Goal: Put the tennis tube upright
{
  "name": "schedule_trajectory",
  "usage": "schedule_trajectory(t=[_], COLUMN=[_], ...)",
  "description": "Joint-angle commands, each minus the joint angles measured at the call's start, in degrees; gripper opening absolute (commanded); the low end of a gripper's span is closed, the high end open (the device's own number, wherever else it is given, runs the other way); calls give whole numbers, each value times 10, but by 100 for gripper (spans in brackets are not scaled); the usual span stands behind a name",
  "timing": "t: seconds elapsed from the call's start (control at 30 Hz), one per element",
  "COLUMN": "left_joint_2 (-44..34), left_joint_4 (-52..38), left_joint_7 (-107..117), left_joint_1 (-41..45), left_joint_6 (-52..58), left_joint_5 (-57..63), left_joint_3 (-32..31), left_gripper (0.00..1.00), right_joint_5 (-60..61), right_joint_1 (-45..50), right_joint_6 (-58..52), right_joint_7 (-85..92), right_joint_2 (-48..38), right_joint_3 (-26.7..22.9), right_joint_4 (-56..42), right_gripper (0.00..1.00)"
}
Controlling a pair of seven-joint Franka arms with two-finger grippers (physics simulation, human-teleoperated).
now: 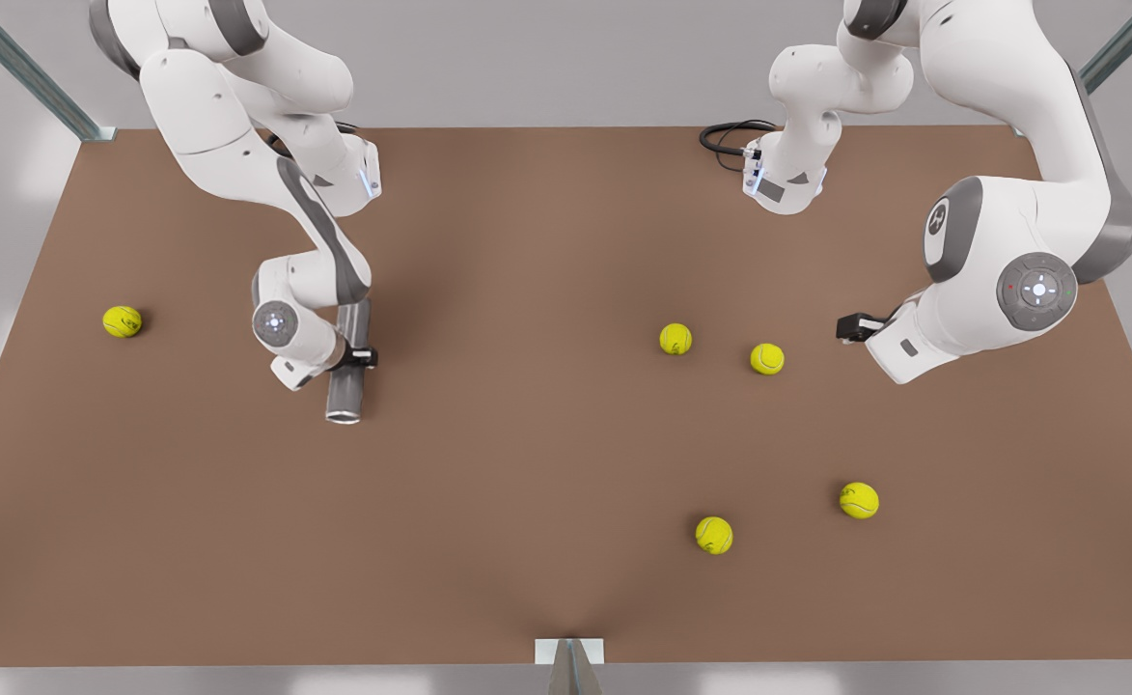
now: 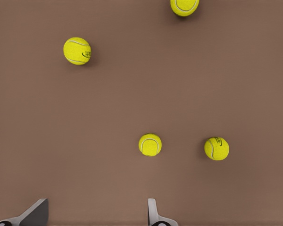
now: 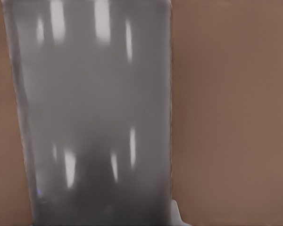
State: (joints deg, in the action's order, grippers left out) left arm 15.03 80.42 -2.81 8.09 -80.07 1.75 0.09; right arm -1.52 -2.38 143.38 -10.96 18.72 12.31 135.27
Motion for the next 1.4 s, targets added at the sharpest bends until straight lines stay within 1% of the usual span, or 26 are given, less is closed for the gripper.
schedule_trajectory(t=[0.0, 0.1, 0.17, 0.23, 0.27, 0.4, 0.5, 0.6, 0.7, 0.8, 0.87, 0.93, 1.03, 1.07, 1.1, 1.13, 1.17, 1.2, 1.3, 1.37], left_joint_2=[0, 0, 0, 0, 0, 0, 1, 3, 4, 7, 7, 7, 8, 8, 8, 8, 8, 8, 8, 9], left_joint_4=[0, 0, 0, 0, 0, 0, 0, 0, 0, 0, 0, 0, 0, 0, 0, 0, 0, 0, 0, 0], left_joint_7=[0, 0, 0, 0, 0, 0, 1, 0, 0, 0, 0, 0, 0, 0, 0, 0, 0, 0, 0, 0], left_joint_1=[0, 0, 0, 0, 0, 0, 0, 0, 0, 0, 0, 0, 0, 0, 0, 0, 0, 0, 0, 0], left_joint_6=[0, -1, 0, -1, -1, 0, -1, -2, -3, -4, -4, -4, -4, -4, -4, -4, -4, -4, -4, -4], left_joint_5=[0, 0, 0, 0, 0, 0, 0, 0, 0, 0, 0, 0, 0, 0, 0, 0, 0, 0, 0, 0], left_joint_3=[0, 0, 0, 0, 0, 0, 0, 0, 0, 0, 0, 0, 0, 0, 0, 0, 0, 0, 0, 1], left_gripper=[100, 100, 100, 100, 100, 100, 100, 100, 100, 100, 100, 100, 100, 100, 100, 100, 100, 100, 100, 100], right_joint_5=[-1, -2, -34, -38, -50, -51, -57, -96, -96, -93, -91, -91, -93, -94, -94, -95, -94, -94, -94, -94], right_joint_1=[0, 3, 4, 10, 13, 25, 39, 58, 78, 134, 142, 187, 280, 297, 314, 321, 347, 378, 390, 394], right_joint_6=[-1, -28, -132, -192, -203, -205, -205, -205, -205, -205, -205, -198, -202, -214, -248, -254, -260, -282, -284, -284], right_joint_7=[-1, 1, 8, 26, 32, 136, 238, 348, 384, 491, 538, 539, 538, 535, 532, 532, 533, 537, 539, 538], right_joint_2=[0, -1, -1, 2, 2, 11, 54, 89, 90, 90, 91, 97, 183, 218, 257, 280, 301, 338, 386, 416], right_joint_3=[0, 0, 0, 0, 1, 1, 0, 0, 1, 1, 23, 30, 29, 27, 24, 21, -13, -50, -65, -66], right_joint_4=[-2, -34, -116, -190, -210, -277, -321, -365, -367, -390, -390, -397, -514, -574, -639, -673, -710, -768, -824, -863], right_gripper=[70, 70, 70, 70, 70, 70, 71, 72, 72, 72, 72, 72, 72, 72, 72, 72, 72, 72, 71, 71])
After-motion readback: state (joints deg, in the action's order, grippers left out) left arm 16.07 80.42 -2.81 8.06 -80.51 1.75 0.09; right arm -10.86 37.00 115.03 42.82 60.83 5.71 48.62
